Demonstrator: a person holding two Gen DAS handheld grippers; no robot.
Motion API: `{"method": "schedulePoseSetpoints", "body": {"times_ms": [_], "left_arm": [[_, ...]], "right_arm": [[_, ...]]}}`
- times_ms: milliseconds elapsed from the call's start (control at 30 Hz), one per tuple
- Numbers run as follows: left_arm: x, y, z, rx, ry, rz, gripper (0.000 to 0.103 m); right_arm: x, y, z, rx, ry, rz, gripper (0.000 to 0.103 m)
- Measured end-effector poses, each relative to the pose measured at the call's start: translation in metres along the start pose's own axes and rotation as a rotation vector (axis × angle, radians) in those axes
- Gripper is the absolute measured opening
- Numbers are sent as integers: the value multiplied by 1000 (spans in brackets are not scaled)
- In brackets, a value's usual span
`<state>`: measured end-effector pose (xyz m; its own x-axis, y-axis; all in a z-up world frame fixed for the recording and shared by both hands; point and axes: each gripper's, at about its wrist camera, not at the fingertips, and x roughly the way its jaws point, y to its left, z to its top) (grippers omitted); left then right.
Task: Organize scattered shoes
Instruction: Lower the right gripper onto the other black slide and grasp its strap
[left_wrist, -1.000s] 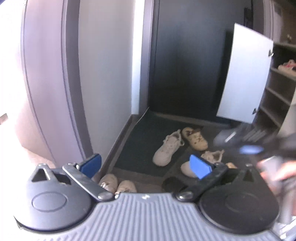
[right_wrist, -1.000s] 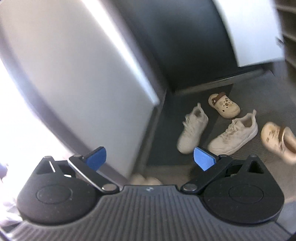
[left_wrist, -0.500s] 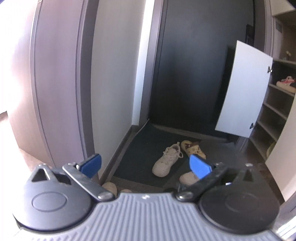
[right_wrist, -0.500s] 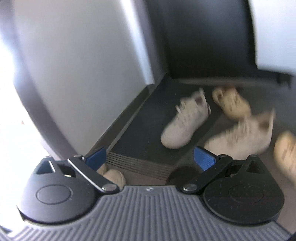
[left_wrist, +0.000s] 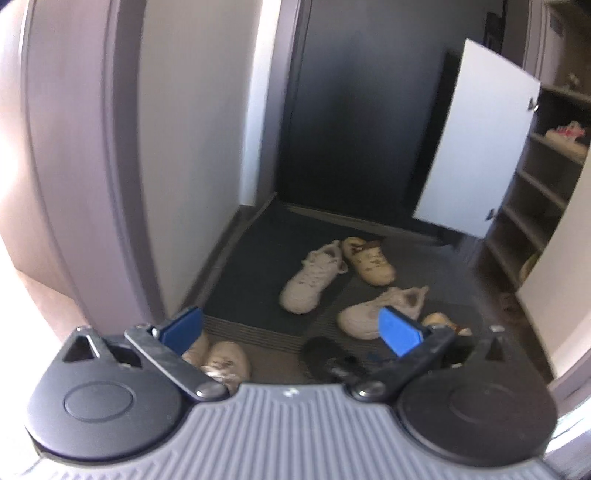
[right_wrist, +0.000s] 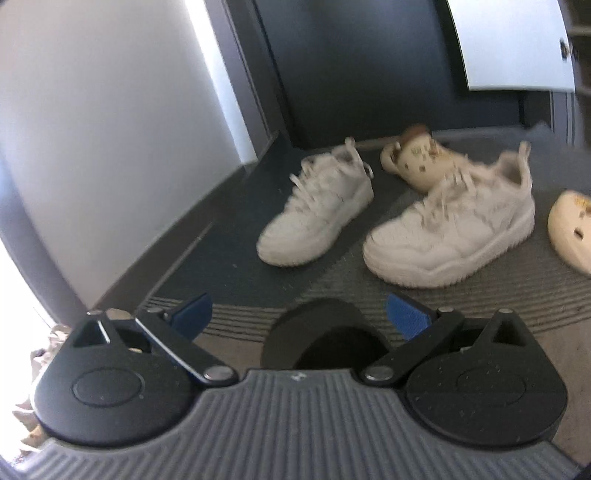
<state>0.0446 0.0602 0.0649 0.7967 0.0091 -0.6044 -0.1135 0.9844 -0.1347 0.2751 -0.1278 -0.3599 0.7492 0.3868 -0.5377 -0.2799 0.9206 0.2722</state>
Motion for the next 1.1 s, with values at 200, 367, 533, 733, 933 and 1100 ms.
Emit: {"method": "schedulePoseSetpoints", "body": {"times_ms": [200,367,533,733,933,1100], "left_arm": [[3,-27,-5,107,-104,115,103],[-5,-30,0,98,-227,215,103],[7,-34,-3,93,-169,215,103],[3,-28,-3,51,-161,201,103],[-9,-15,-2,7,-186,216,103],[-16,-3,-2,-22,-184,242,103]], "right_arm": [[44,-9,-10,-73,152,-2,103],[60,-13,-22,-101,253,13,103],[64,-11,-27,-117,255,17,103],[65,-4,-10,-30,355,-57,103],[54,11,13,139,279,-143,86],[37,24,17,206,212,-155,85]]}}
